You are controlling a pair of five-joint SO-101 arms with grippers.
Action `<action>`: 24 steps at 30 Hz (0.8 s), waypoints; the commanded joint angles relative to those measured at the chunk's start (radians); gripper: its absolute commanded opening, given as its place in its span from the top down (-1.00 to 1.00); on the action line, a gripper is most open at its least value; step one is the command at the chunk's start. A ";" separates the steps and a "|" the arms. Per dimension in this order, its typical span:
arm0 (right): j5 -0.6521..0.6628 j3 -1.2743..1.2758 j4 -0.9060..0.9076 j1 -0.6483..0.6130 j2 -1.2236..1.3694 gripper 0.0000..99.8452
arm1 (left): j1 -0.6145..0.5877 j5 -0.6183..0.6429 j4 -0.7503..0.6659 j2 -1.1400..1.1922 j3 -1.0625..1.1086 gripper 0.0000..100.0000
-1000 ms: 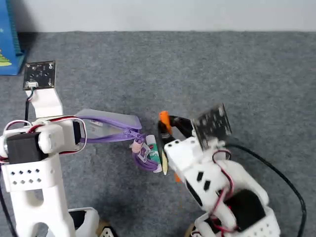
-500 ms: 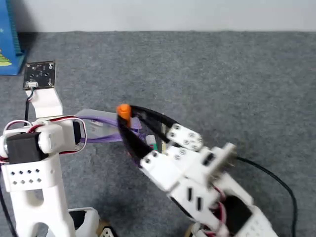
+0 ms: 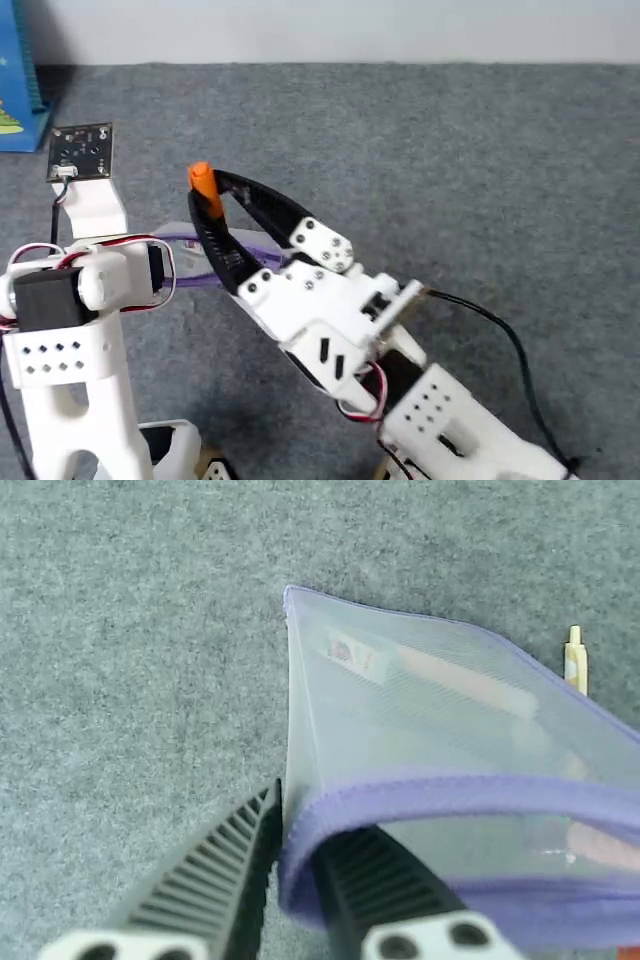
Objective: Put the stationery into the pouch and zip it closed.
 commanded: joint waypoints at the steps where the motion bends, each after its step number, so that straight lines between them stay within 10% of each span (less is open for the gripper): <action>1: 0.012 -0.006 -0.087 -0.004 0.073 0.98 | -0.003 -0.002 -0.014 -0.008 -0.002 0.97; 24: 0.009 -0.192 -0.194 -0.008 0.107 0.98 | -0.003 -0.002 -0.017 -0.008 0.013 0.97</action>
